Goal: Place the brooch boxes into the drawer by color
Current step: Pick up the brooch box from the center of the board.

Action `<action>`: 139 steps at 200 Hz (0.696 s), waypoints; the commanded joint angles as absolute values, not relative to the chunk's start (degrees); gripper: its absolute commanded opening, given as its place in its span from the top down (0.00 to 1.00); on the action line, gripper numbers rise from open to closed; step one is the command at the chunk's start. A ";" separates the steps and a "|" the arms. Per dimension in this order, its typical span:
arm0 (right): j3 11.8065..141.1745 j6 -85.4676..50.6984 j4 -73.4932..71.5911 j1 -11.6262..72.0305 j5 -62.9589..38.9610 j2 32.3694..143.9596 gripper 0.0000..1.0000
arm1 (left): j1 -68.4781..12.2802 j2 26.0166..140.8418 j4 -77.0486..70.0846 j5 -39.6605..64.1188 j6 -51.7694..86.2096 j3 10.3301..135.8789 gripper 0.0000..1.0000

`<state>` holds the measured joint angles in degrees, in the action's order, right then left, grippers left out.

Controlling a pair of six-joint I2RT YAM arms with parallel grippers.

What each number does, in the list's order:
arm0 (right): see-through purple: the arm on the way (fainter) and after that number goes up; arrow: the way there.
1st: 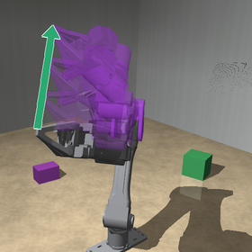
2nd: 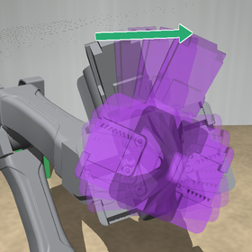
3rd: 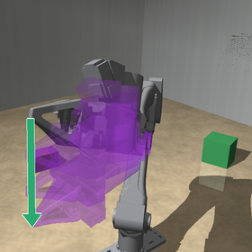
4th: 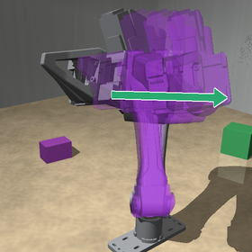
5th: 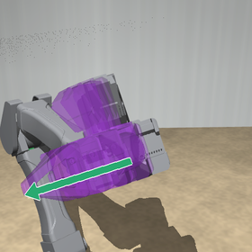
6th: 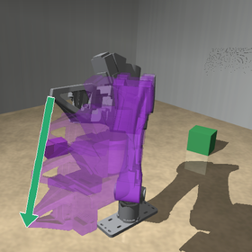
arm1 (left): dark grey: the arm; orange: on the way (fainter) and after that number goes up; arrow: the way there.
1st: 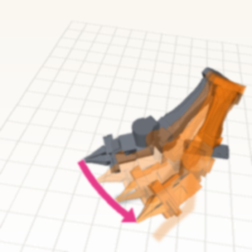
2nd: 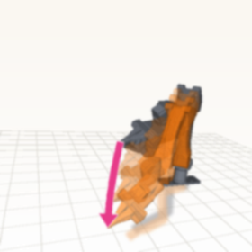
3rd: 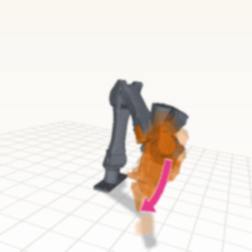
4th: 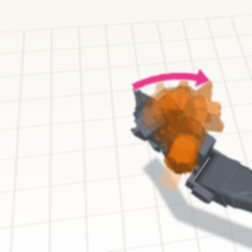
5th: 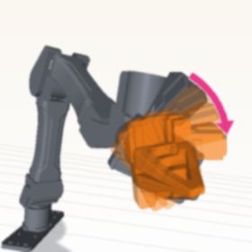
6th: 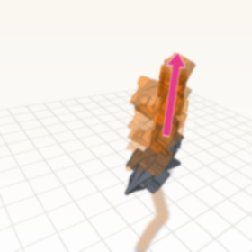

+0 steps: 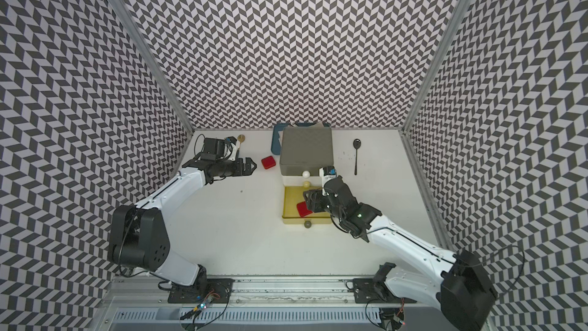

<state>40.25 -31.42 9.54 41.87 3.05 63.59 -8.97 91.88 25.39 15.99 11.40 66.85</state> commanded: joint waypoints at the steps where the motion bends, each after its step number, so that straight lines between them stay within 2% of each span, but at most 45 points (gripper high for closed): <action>1: 39.78 -30.80 11.34 42.01 5.42 61.77 0.32 | -9.55 94.97 26.57 19.47 14.69 70.79 0.00; 73: 37.84 -30.13 11.41 41.07 5.93 58.73 0.27 | -13.83 112.56 34.05 15.59 17.75 87.89 0.02; 139: 34.89 -28.56 11.38 37.33 3.73 56.46 0.25 | -14.75 122.63 42.87 12.82 17.60 101.11 0.01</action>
<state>35.81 -29.87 12.38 38.59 4.49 57.65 -14.26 120.42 37.89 14.76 17.67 96.73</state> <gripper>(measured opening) 0.751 0.987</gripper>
